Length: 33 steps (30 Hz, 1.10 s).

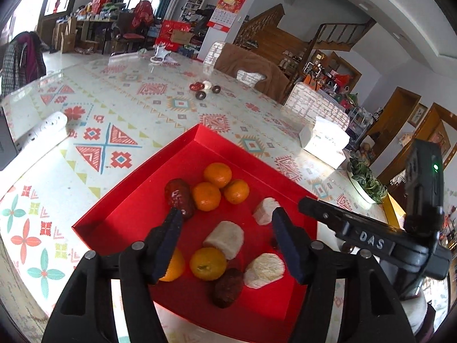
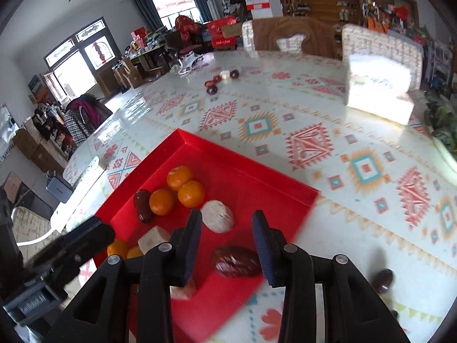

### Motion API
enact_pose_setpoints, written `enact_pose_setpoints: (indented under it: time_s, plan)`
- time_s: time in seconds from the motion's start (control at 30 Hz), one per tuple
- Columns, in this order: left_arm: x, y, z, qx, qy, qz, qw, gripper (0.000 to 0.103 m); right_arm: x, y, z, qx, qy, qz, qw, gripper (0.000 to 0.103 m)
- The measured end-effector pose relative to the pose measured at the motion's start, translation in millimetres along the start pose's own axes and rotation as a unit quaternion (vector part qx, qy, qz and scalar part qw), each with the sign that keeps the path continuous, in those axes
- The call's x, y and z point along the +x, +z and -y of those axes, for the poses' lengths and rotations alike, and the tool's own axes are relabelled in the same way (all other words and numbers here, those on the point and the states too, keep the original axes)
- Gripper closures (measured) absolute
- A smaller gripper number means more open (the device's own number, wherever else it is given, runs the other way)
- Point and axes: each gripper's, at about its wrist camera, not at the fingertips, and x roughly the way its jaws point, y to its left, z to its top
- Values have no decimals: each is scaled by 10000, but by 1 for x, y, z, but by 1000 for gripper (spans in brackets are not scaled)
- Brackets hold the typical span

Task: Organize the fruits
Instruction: 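Move both grippers back toward the two red dates on the table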

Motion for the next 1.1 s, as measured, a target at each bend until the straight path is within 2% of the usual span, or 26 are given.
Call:
enact_pose_setpoints:
  time_s: [0.17, 0.7, 1.1]
  plan:
    - [-12, -3, 22, 233, -8, 125, 9997, 34, -29, -18, 8, -177, -400, 250, 9987, 52]
    - [-41, -29, 113, 995, -309, 239, 9943, 24, -103, -81, 63, -240, -1607, 753, 9838, 44]
    - [-40, -47, 161, 1436, -422, 110, 9887, 24, -134, -107, 93, -162, -1993, 940, 9753, 40]
